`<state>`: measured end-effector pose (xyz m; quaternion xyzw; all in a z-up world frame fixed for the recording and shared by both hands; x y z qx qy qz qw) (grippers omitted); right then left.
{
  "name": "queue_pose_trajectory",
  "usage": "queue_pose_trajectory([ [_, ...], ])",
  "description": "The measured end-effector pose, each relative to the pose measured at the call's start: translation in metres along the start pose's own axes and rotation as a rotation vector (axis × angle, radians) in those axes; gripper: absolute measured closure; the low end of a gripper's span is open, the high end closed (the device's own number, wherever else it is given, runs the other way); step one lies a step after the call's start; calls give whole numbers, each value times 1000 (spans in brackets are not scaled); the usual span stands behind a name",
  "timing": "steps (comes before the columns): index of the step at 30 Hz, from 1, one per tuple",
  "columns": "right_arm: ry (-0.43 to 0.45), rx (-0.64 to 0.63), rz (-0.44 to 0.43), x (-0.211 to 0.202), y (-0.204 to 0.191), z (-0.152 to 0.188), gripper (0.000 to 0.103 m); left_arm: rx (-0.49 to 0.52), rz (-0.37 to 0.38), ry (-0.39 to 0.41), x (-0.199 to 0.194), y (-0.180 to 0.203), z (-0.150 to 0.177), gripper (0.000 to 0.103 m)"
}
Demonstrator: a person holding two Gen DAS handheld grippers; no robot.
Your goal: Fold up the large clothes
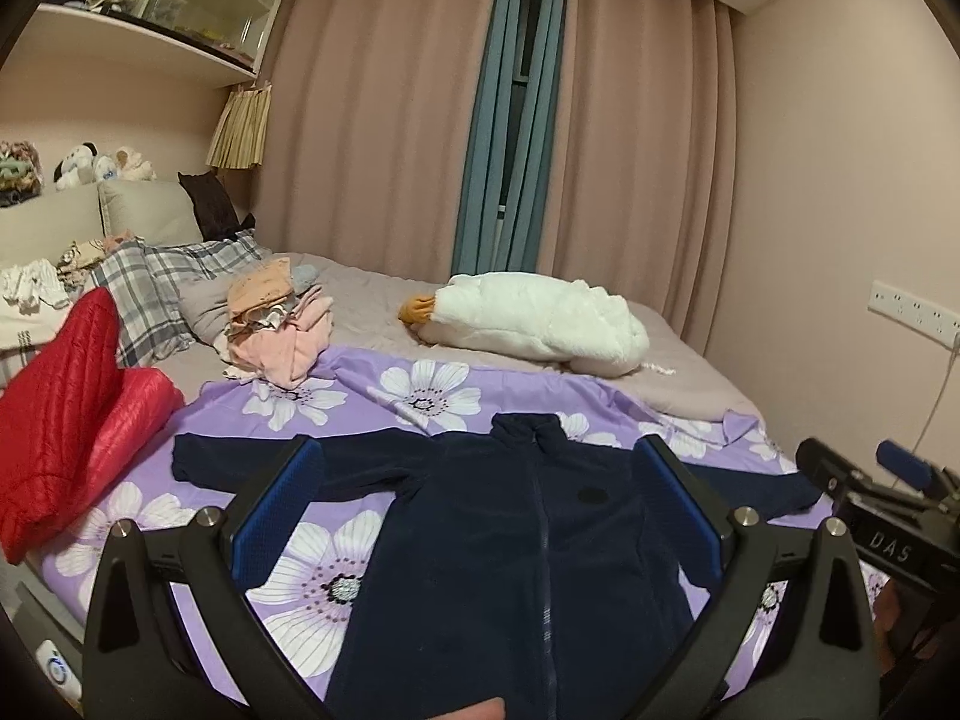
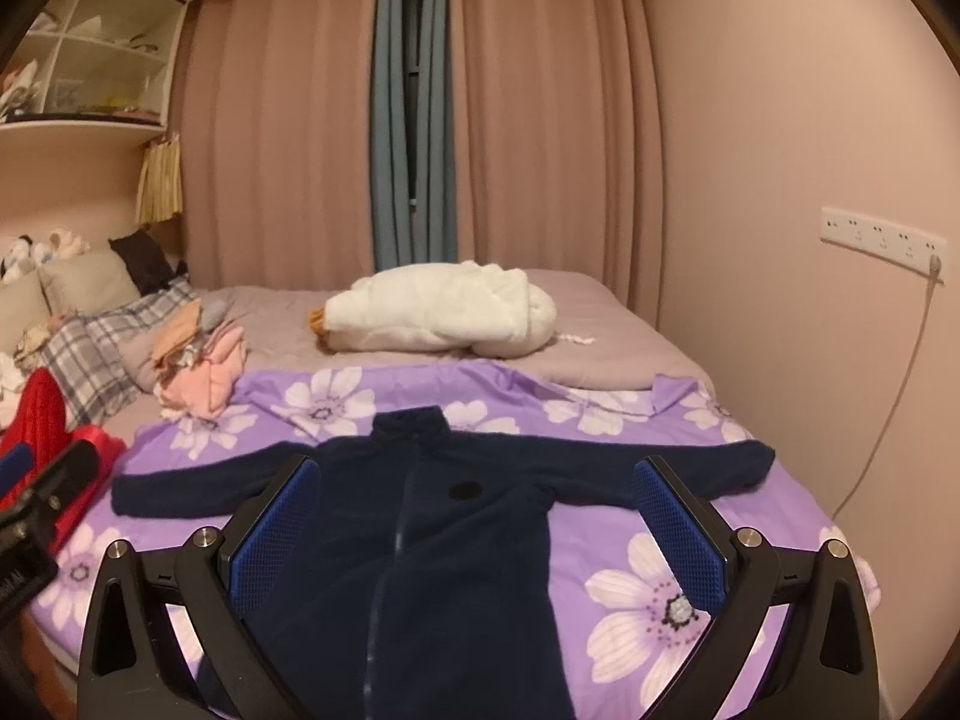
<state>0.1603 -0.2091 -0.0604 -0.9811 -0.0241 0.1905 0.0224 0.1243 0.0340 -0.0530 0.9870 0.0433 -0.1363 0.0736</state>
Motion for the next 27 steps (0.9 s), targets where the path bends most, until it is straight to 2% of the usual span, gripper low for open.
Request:
queue_pose_trajectory([
  [3, 14, 25, -25, 4, 2, -2, 0, -30, 28, 38, 6, -1, -3, 0],
  [5, 40, 58, -43, 6, 4, -3, 0, -58, 16, 53, 10, -5, -1, 0],
  [7, 52, 73, -57, 9, 5, -2, 0, -57, -20, 36, 18, -8, 0, 0],
  [10, 44, 60, -57, 16, 2, 1, 0, -83, 8, 69, 18, -8, -6, 0],
  [12, 42, 53, -59, 19, -2, 1, 0, -108, -3, 53, 19, -11, -3, 0],
  [17, 17, 15, -46, 23, -5, 7, 0, -59, -23, 2, 25, -7, 6, 0],
  [27, 37, 22, -84, 16, -6, 5, 0, -57, -35, -27, 26, -11, 18, 0],
])
Point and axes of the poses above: each gripper's, at about its wrist camera, not at the fingertips, and x roughly the way its jaws point, y to its right, z to its underside, the point moved 9 cm from there along x, roughly the way its jaws point, and after that the axes turned 3 degrees about -z, right-handed, at the moved point
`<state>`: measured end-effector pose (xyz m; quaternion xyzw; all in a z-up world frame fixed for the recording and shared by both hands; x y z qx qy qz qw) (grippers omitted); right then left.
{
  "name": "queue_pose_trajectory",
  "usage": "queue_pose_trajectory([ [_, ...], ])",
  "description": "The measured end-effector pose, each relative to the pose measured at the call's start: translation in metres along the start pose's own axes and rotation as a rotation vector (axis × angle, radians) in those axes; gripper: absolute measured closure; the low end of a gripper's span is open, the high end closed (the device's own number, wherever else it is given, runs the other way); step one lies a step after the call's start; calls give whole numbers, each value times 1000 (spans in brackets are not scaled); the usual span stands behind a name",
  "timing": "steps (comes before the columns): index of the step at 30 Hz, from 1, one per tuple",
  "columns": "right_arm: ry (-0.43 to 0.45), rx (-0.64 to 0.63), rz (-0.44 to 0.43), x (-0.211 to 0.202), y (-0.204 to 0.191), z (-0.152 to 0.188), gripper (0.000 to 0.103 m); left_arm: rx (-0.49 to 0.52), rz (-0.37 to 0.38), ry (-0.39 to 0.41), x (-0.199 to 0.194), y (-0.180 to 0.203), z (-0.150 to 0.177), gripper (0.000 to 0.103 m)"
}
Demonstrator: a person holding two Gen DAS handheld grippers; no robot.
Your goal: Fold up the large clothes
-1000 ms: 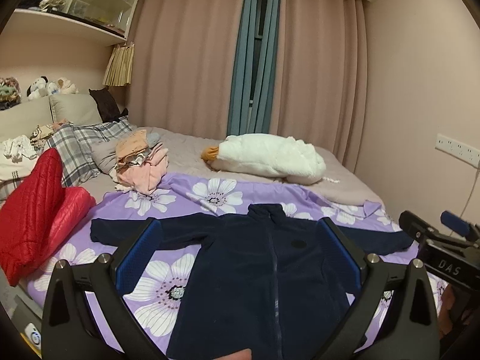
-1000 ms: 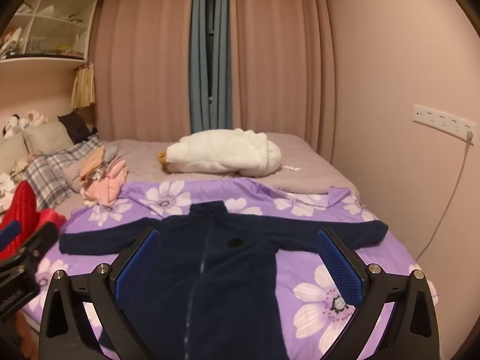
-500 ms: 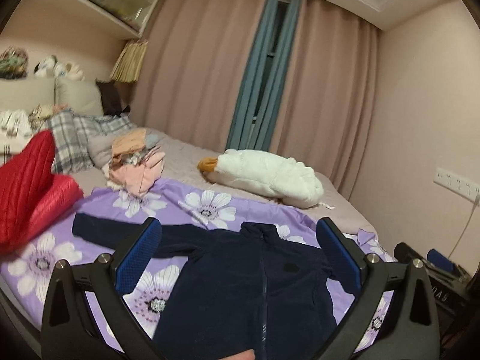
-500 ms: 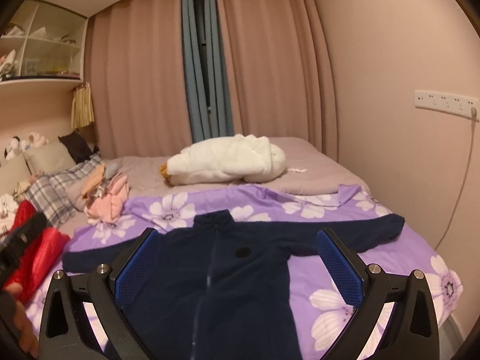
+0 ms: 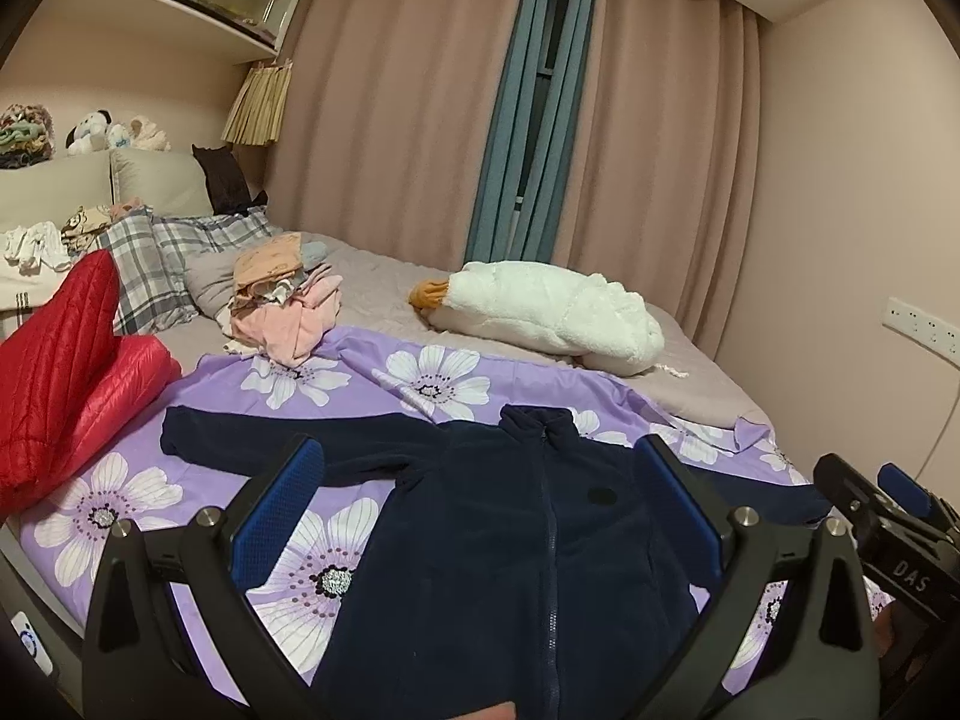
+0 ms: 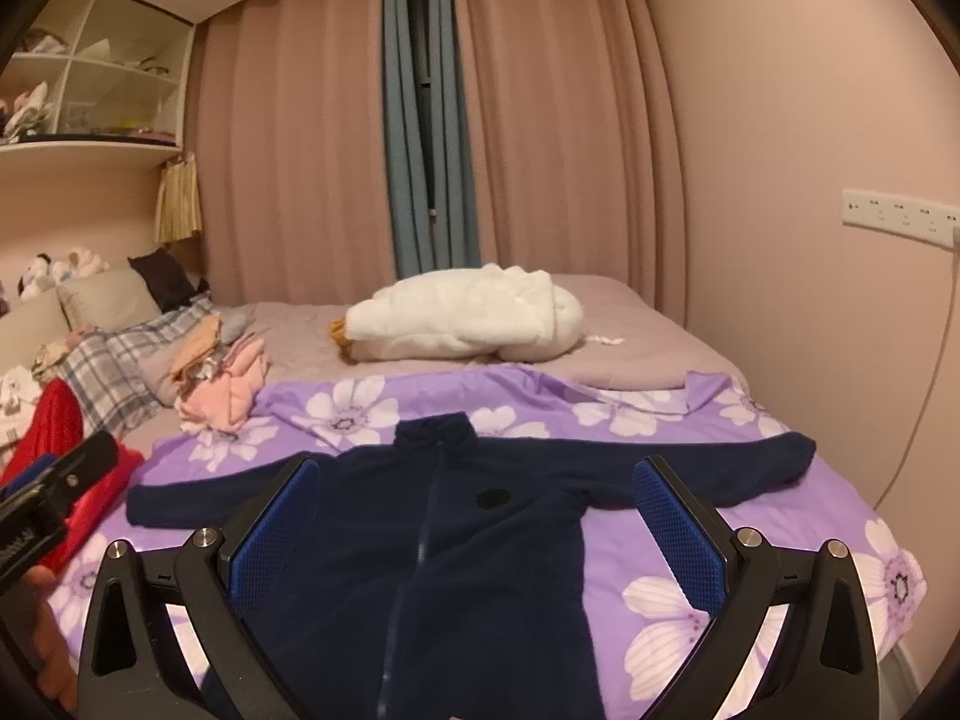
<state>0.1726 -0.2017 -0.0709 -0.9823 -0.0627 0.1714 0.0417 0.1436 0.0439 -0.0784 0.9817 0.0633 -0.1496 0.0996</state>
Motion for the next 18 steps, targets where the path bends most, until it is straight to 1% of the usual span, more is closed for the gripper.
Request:
queue_pose_trajectory([
  [3, 2, -3, -1, 1, 0, 0, 0, -13, -4, 9, 1, -1, -2, 0],
  [7, 0, 1, 8, 3, 2, 1, 0, 14, -10, -4, 6, 4, 0, 0],
  [12, -9, 11, 12, 6, 2, 3, 0, 12, 6, -9, 6, 5, 1, 0],
  [18, -16, 13, 15, 6, 2, 5, 0, 19, 3, -21, 8, 7, 3, 0],
])
Point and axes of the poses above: each gripper's, at about its wrist camera, not at the fingertips, and x roughly the way its jaws point, y to its right, z to its underside, the point moved 9 cm from there along x, roughly the way its jaws point, and after that the axes turned 3 degrees about -z, right-handed, at the moved point
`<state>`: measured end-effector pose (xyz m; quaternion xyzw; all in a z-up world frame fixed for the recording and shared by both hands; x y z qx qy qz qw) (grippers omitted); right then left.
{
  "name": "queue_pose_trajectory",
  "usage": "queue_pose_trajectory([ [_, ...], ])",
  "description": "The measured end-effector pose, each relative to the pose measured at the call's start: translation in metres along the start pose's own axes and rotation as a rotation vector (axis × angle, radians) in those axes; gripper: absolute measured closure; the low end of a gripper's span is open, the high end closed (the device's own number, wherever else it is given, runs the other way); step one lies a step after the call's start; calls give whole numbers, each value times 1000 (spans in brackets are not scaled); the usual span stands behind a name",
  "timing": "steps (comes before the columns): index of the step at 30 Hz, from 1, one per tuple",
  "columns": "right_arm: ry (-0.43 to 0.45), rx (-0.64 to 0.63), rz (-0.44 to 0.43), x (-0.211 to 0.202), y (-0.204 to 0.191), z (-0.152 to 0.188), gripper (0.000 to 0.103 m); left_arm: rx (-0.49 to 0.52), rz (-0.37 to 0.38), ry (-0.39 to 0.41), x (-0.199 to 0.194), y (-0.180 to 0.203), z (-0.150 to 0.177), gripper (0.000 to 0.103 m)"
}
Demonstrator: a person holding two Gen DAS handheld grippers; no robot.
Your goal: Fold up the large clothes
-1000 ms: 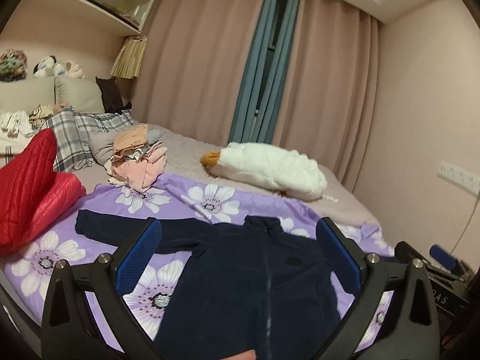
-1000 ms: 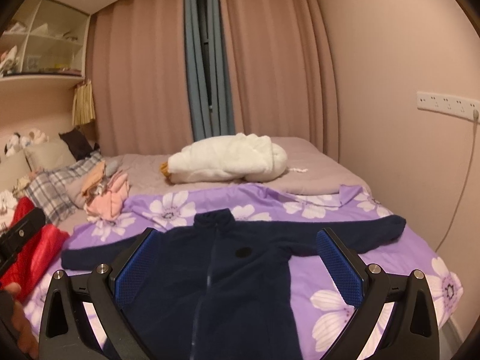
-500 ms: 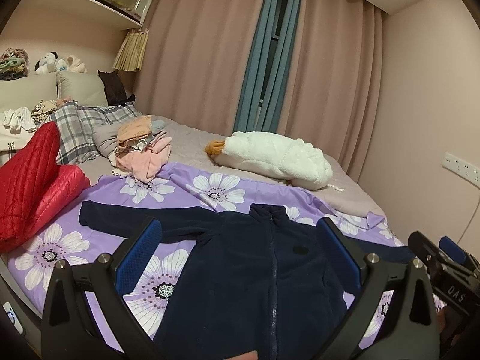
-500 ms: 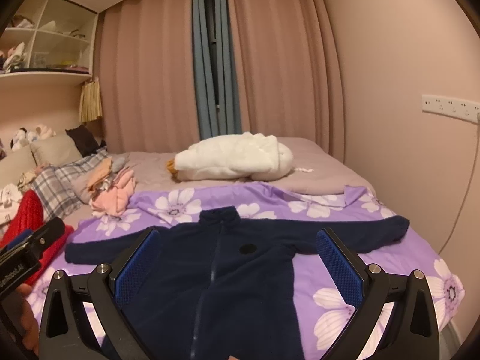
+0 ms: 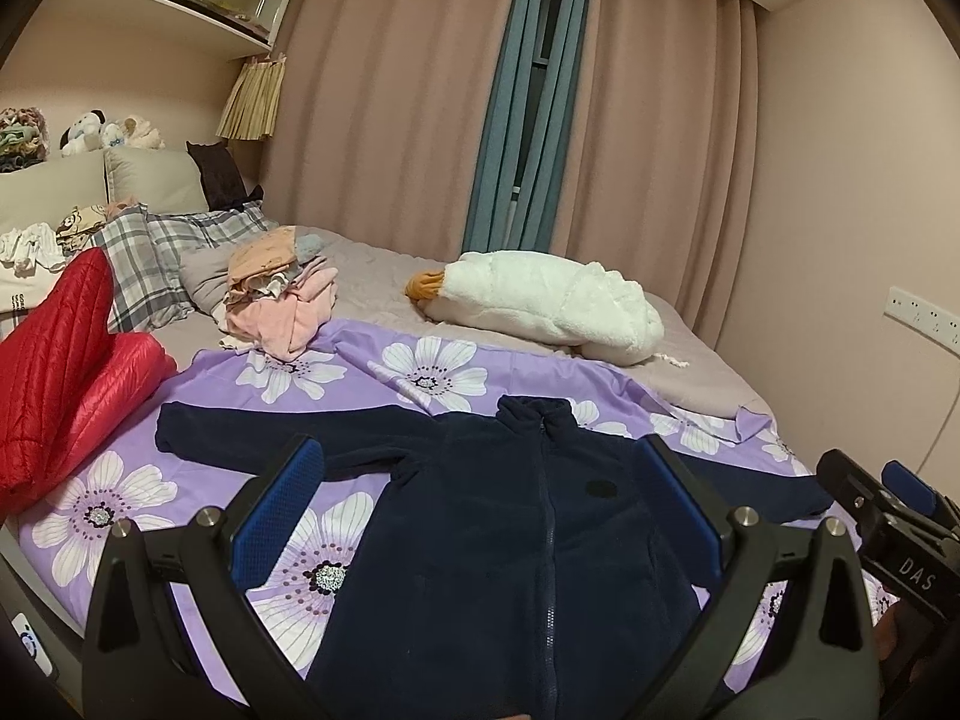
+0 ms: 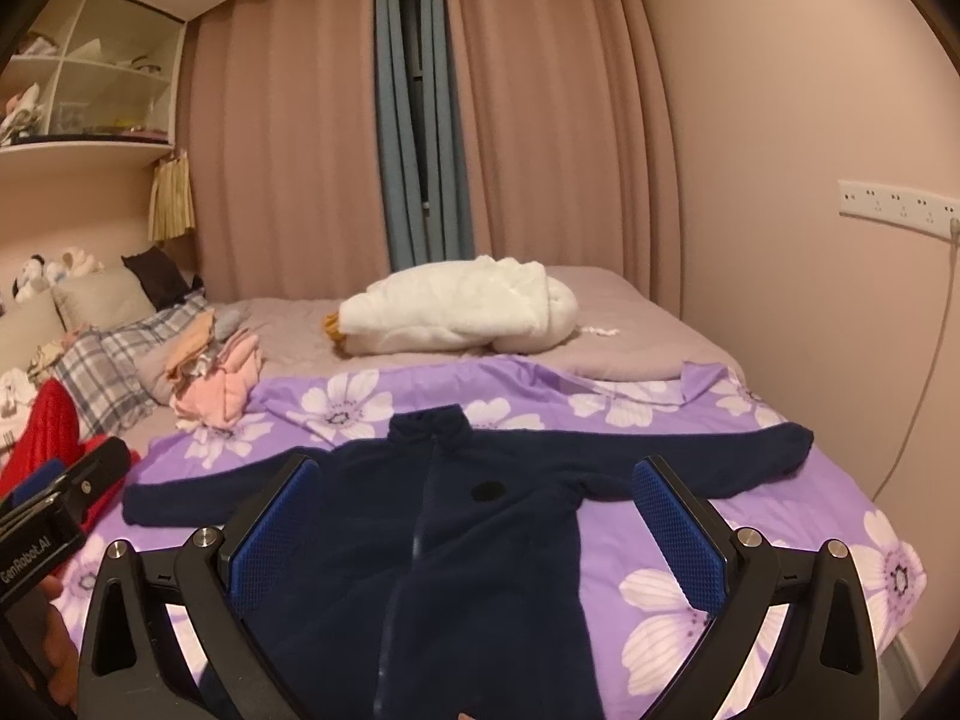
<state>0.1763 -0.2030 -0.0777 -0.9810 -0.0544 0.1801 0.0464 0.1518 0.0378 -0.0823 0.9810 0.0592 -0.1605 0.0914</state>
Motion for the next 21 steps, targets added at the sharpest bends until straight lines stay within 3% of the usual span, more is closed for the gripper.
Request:
queue_pose_trajectory([
  [21, -23, -17, -17, 7, -9, 5, 0, 10, 4, -4, 1, 2, 2, 0],
])
Point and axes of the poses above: each gripper's, at about its wrist camera, not at the fingertips, and x roughly the way its jaws point, y to its right, z to its underside, the point moved 9 cm from there along x, roughly the way its jaws point, and after that the axes turned 3 degrees about -z, right-handed, at the moved point
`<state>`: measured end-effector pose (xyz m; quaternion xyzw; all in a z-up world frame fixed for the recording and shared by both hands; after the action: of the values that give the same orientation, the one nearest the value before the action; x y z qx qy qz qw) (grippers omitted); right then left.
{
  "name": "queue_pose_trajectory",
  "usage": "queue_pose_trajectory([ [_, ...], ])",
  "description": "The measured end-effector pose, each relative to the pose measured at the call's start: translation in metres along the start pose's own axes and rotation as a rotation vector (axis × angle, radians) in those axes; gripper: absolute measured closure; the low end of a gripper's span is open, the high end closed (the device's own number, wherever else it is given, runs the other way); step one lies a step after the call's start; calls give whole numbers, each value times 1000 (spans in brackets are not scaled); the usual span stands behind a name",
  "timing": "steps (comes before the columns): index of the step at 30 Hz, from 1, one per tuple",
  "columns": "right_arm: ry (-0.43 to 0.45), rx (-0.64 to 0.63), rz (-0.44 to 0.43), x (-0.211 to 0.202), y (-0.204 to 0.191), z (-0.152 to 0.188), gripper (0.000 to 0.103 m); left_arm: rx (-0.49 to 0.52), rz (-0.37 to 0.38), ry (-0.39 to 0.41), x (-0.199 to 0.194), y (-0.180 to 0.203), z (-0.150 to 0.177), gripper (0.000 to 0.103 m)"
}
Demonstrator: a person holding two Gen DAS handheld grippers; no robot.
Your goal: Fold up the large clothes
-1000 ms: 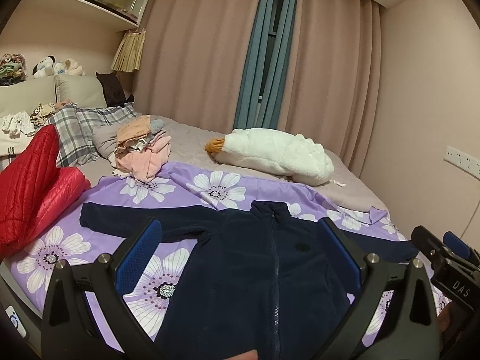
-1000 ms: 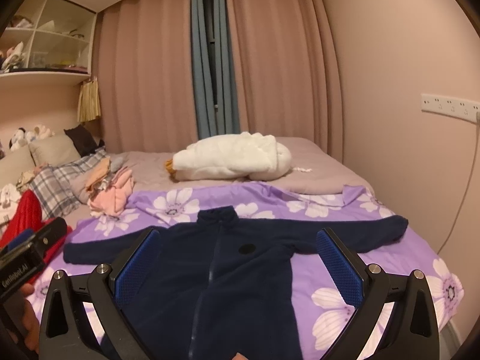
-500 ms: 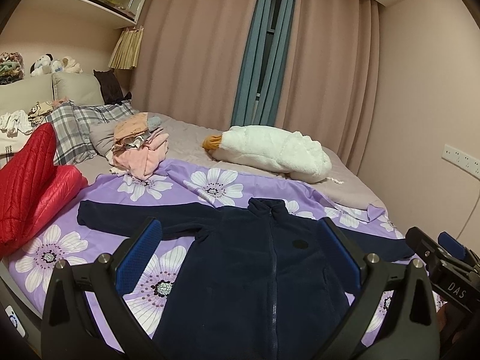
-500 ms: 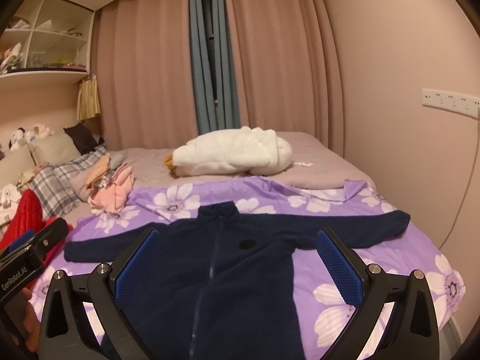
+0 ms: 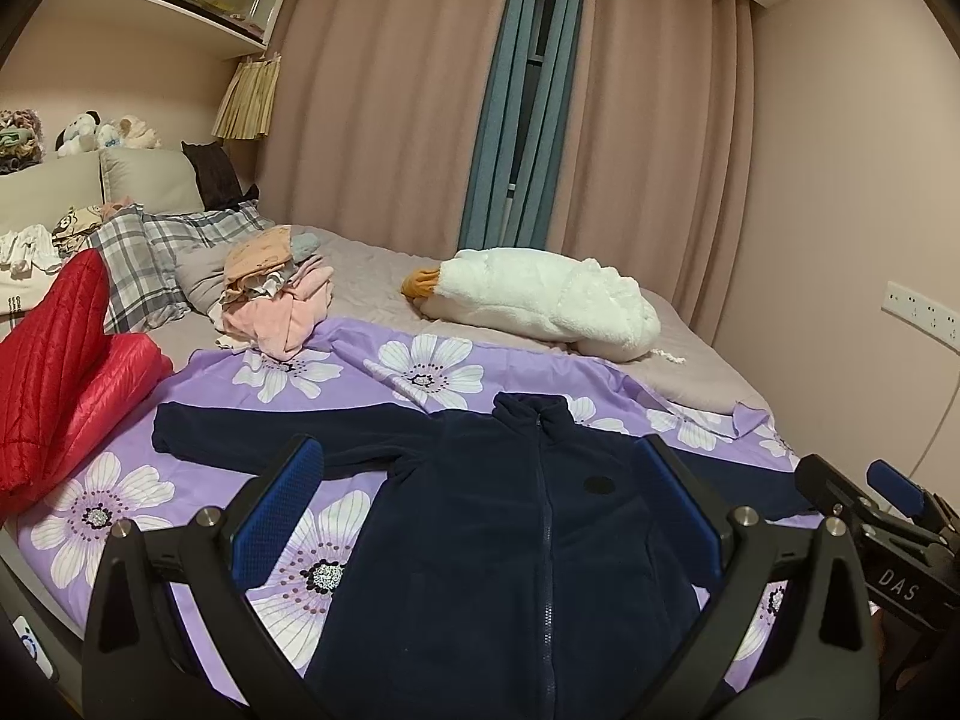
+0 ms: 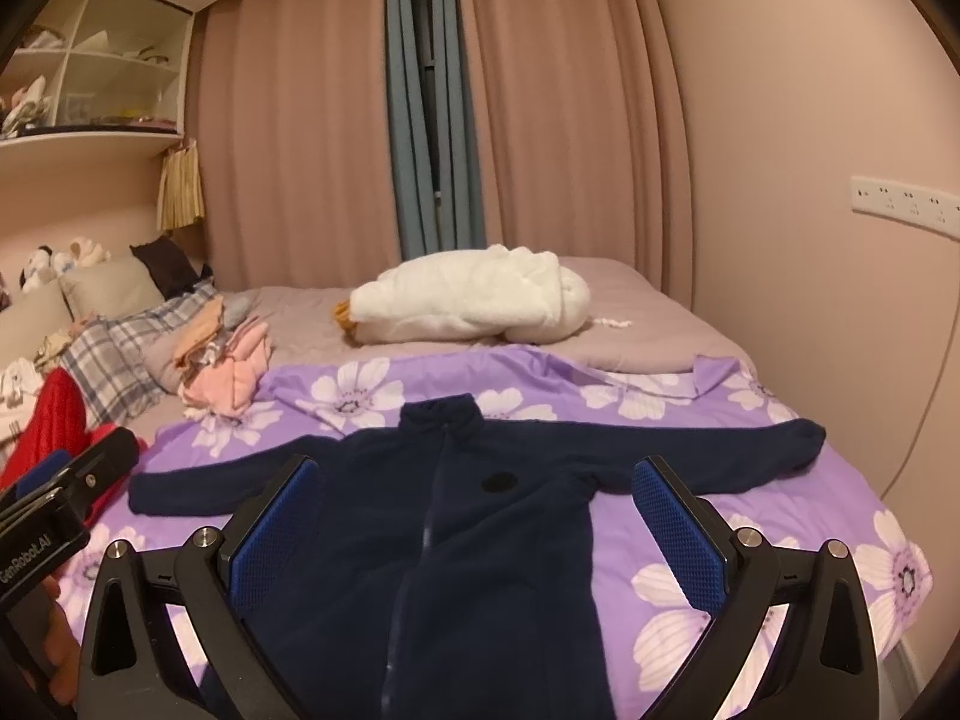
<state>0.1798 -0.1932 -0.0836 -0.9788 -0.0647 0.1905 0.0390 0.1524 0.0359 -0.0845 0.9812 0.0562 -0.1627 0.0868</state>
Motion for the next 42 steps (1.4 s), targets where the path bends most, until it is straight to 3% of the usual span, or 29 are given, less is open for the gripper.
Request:
queue_pose_trajectory([
  [26, -16, -4, -19, 8, -3, 2, 0, -14, -33, -16, 10, -5, 2, 0],
  [36, -15, 21, -30, 8, -2, 4, 0, -6, -26, -14, 5, -6, 2, 0],
  [42, 8, 16, -48, 0, 3, -2, 0, -50, 24, -16, 14, -15, -2, 1],
])
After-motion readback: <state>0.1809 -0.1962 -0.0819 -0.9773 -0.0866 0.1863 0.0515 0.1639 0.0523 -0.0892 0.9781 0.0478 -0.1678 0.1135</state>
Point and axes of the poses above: each gripper's, at about its wrist camera, not at the fingertips, and x roughly the way its jaws point, y to its right, z to its underside, the point moved 9 cm from there along x, roughly the way its jaws point, and after that the axes turned 3 degrees about -z, right-handed, at the moved point
